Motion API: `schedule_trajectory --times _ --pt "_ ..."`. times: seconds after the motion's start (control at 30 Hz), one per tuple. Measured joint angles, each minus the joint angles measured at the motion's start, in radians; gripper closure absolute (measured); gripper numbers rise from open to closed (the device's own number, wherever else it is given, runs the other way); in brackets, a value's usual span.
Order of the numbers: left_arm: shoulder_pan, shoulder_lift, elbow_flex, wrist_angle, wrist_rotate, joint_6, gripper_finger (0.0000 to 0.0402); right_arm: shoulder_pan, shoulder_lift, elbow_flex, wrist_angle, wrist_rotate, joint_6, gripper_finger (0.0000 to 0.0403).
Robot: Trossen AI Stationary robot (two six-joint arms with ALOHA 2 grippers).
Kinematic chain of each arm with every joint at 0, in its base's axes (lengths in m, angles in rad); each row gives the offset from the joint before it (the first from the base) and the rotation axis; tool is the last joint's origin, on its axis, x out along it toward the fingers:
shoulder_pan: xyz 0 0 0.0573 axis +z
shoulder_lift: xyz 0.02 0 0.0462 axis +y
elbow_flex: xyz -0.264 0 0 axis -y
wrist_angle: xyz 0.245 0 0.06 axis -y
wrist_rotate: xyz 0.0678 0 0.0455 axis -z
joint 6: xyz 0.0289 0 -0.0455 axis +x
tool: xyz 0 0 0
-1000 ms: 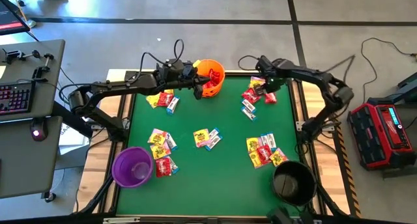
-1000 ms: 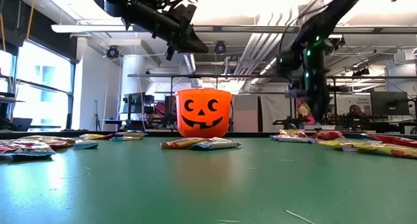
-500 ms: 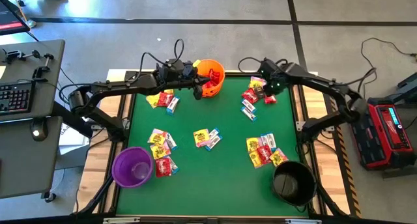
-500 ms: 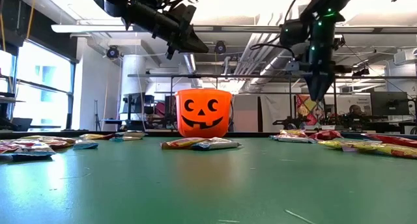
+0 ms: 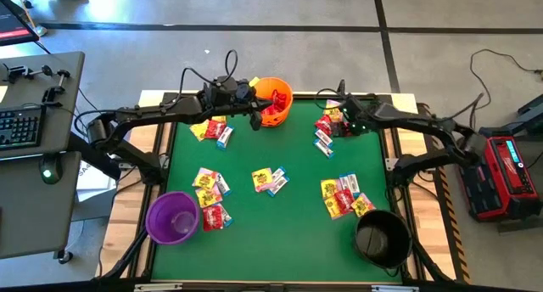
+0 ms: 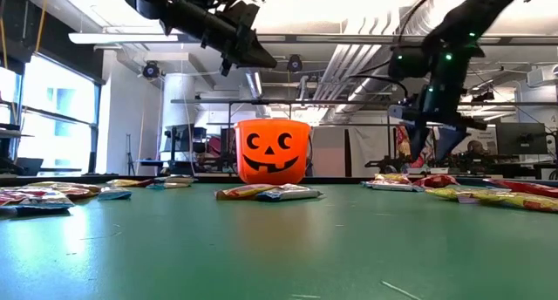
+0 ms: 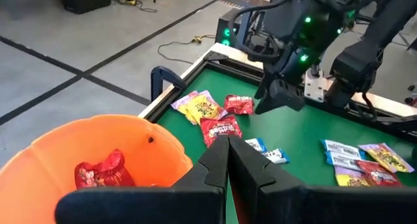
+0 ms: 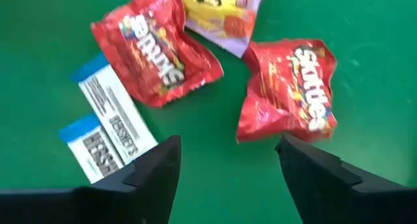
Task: Sort candy by brand, put in halloween buckets
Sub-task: Put the red candy into the orange bucket
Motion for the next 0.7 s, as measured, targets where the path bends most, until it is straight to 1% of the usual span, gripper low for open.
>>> schedule_trajectory --times 0.1,0.2,0.27,0.47,0.7 --pt "0.0 -0.007 0.0 -0.02 0.0 -0.003 0.0401 -0.003 -0.043 -0.068 0.117 0.009 0.021 0.0157" --pt "0.0 -0.01 0.0 -0.031 0.0 0.001 0.0401 -0.017 -0.046 -0.12 0.182 0.011 0.036 0.0157" --pt "0.0 -0.013 0.0 -0.047 0.0 0.001 0.0401 -0.017 -0.039 -0.144 0.2 0.038 0.059 0.0157" --pt "0.0 -0.016 0.0 -0.055 0.0 0.002 0.0401 -0.003 -0.031 -0.187 0.215 0.191 0.132 0.0157" --pt "0.0 -0.016 0.0 -0.055 0.0 -0.004 0.0401 -0.004 -0.031 -0.222 0.224 0.245 0.126 0.016"
